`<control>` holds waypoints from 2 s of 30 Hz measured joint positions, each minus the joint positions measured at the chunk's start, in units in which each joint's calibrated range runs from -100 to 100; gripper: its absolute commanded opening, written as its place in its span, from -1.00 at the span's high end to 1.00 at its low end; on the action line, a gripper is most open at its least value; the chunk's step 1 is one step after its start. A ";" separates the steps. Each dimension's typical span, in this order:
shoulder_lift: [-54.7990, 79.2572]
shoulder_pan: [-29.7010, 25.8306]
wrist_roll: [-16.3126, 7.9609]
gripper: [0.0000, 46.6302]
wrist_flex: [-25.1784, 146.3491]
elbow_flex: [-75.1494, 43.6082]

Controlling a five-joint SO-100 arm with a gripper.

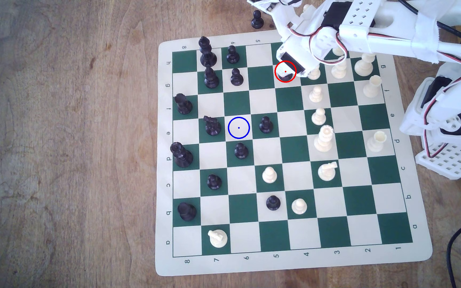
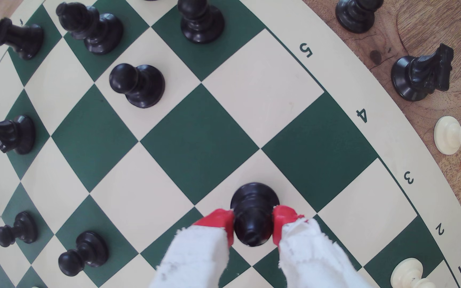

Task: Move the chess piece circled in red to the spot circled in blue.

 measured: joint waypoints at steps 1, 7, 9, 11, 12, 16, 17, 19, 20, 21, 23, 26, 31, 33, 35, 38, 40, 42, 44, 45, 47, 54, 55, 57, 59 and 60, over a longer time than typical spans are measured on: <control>0.00 0.00 0.00 0.80 0.00 0.00; 0.00 0.00 0.00 0.98 0.00 0.00; 0.00 0.00 0.00 0.99 0.00 0.00; 0.00 -0.37 0.20 0.99 0.00 0.00; 0.00 -0.52 0.24 0.99 0.00 0.00; -1.42 -0.44 0.05 0.99 1.27 0.00; -2.18 -0.44 0.05 0.99 2.07 0.00; -3.18 -0.44 0.05 0.99 4.22 -0.90; -3.85 -0.44 0.05 0.99 6.45 -3.07; -4.27 -0.44 0.05 0.99 7.25 -4.07; -5.28 -0.44 0.05 0.99 8.92 -5.69; -7.37 -1.40 0.05 0.87 11.63 -7.68; -7.79 -6.86 -0.05 0.98 17.77 -12.20; -7.79 -9.14 -0.93 0.99 18.17 -13.65; -7.79 -11.06 -1.03 0.99 18.17 -14.28; -7.79 -12.68 -1.61 0.99 17.85 -15.82; -6.95 -13.35 -1.86 0.99 17.85 -16.99; -3.77 -14.31 -1.71 0.99 17.85 -19.88; -1.84 -14.38 -1.71 0.99 17.37 -21.33; -0.84 -14.60 -1.86 0.99 17.05 -21.96; 1.68 -15.71 -1.76 0.99 16.73 -23.77; 8.71 -18.88 -2.00 0.99 15.62 -29.37; 11.06 -20.21 -1.81 0.99 15.62 -30.91; 13.07 -20.28 -1.90 0.99 15.62 -31.81; 15.33 -19.62 -1.95 0.99 15.62 -32.90; 16.42 -19.47 -2.34 0.99 15.54 -32.99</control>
